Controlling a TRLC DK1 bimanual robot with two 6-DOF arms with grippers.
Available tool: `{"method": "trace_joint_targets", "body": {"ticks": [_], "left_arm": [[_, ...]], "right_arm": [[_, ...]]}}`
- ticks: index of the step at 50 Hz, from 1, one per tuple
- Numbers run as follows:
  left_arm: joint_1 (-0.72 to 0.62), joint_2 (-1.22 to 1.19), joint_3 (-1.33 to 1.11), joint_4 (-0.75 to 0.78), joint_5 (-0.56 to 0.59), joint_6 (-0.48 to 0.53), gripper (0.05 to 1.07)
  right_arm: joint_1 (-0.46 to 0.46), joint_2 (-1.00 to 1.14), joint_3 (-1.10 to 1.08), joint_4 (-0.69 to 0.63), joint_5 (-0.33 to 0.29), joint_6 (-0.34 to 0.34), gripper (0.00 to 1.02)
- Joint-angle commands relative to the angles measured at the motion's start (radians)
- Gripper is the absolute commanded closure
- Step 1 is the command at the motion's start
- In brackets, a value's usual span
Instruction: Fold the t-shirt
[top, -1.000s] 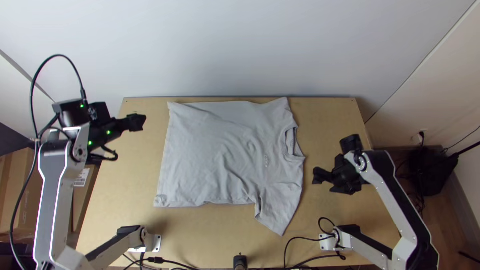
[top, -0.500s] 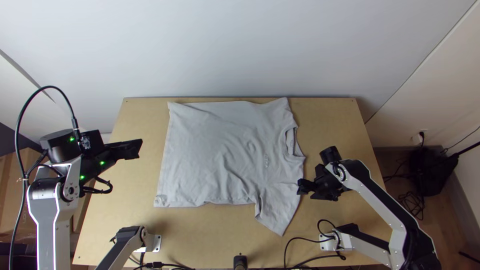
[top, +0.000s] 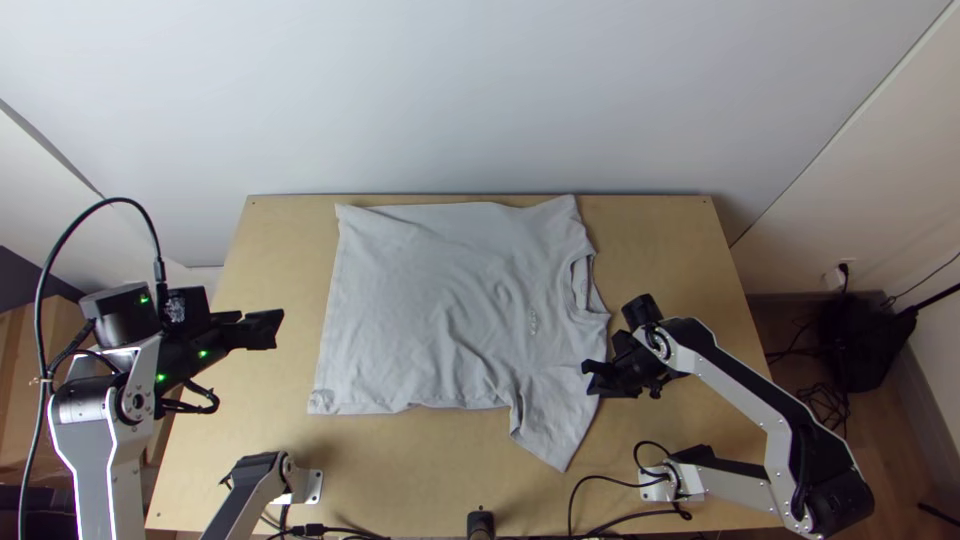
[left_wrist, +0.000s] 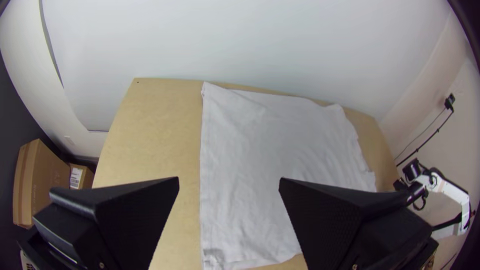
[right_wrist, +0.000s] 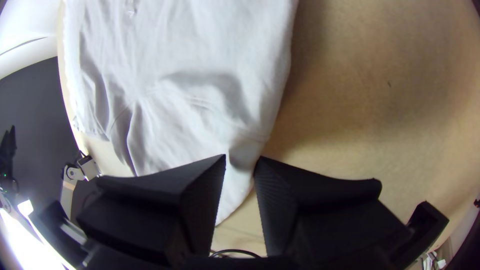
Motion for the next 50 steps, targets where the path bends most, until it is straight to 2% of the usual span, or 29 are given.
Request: {"method": "trace_joint_targets", "body": {"ticks": [1,4,6,23,29,31,35,50], "left_arm": [[0.018,-0.012,-0.006,-0.017,0.006,0.061,0.11],[0.02,-0.014,-0.007,-0.018,0.006,0.07,0.11],[0.02,-0.014,-0.01,-0.018,0.007,0.072,0.11],[0.017,-0.014,-0.041,-0.015,0.007,0.094,0.11],[0.02,-0.034,-0.105,-0.02,0.007,0.152,0.11],[0.015,-0.043,-0.142,-0.04,0.007,0.196,0.11],[0.018,-0.055,-0.236,-0.077,-0.013,0.302,0.11],[0.009,0.02,-0.466,-0.127,-0.165,0.575,0.11]], "right_arm": [[0.014,-0.002,-0.023,-0.013,-0.006,-0.013,0.68],[0.023,-0.006,-0.022,-0.039,-0.006,-0.015,0.56],[0.029,-0.017,-0.025,-0.047,-0.006,-0.015,0.52],[0.1,-0.038,-0.054,-0.047,-0.006,-0.002,0.53],[0.105,-0.017,-0.054,-0.038,-0.005,-0.002,0.53],[0.112,-0.008,-0.052,-0.034,-0.002,-0.004,0.65],[0.126,-0.015,-0.048,-0.01,0.027,-0.005,0.99],[0.118,-0.071,-0.023,-0.025,0.03,-0.01,1.0]]}}
